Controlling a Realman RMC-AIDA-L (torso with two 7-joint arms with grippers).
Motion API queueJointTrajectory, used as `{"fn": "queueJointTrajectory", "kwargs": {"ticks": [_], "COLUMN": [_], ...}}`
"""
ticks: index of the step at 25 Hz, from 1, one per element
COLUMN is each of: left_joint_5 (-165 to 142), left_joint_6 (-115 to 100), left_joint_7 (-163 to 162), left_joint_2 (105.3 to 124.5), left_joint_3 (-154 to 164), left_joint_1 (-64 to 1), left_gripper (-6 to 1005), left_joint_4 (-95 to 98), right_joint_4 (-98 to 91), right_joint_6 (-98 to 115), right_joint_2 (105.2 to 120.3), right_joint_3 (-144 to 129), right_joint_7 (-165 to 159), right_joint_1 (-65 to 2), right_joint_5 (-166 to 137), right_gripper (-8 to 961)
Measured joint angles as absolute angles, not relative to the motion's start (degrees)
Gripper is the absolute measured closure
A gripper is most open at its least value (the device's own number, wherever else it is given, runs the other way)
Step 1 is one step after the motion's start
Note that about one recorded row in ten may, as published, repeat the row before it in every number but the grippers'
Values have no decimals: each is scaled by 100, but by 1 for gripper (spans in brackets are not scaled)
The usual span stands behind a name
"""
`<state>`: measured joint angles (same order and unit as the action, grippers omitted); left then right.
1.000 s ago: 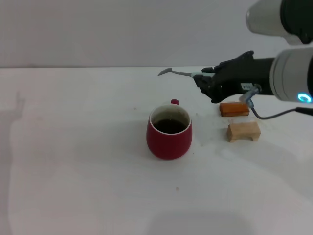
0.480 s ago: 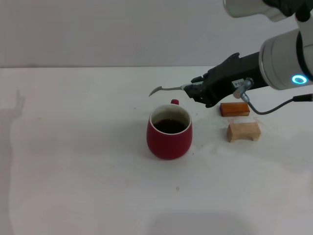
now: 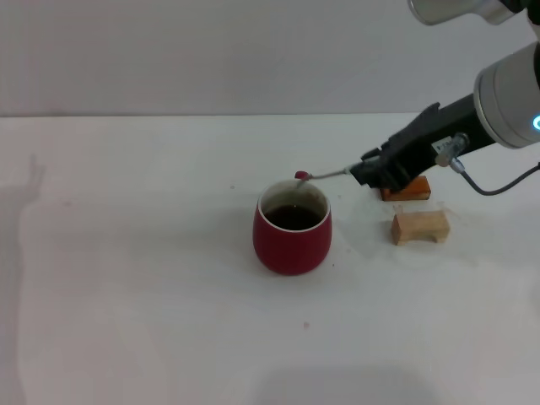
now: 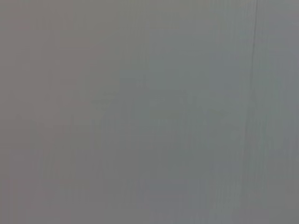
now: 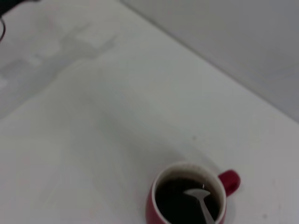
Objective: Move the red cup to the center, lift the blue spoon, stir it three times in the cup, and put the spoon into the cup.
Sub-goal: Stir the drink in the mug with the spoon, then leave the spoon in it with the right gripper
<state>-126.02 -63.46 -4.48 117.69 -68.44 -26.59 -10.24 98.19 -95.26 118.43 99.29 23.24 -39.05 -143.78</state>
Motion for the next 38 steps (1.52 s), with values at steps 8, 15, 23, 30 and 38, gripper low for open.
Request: {"fn": "queueJointTrajectory", "kwargs": {"ticks": [8, 15, 23, 30, 38], "left_joint_5": [-12612, -12605, -12603, -12603, -12604], "left_joint_6": [-6362, -6358, -6363, -6361, -6376], "left_joint_7": [-448, -462, -498, -501, -510], "left_joint_2": [11783, 11787, 11795, 11795, 11795], "left_joint_3": [-6847, -6847, -6847, -6871, -6932], "left_joint_1": [-2666, -2657, -2638, -2658, -2679], "left_gripper": [138, 138, 137, 137, 138], "left_joint_4": [-1047, -1040, -1055, -1076, -1087], "right_joint_4": [8684, 7789, 6716, 5917, 5566], "right_joint_6": [-9710, -9421, -9041, -8852, -8671], "right_joint_2": [11788, 11779, 11711, 11689, 11703], "right_joint_3": [10187, 10191, 10186, 10144, 10108], "right_joint_7": [2779, 3021, 3204, 3379, 3433], "right_joint_1": [-4368, -4782, -5364, -5905, -6309], "right_joint_5": [-14378, -14378, -14377, -14379, -14421], "right_gripper": [755, 753, 751, 749, 747]}}
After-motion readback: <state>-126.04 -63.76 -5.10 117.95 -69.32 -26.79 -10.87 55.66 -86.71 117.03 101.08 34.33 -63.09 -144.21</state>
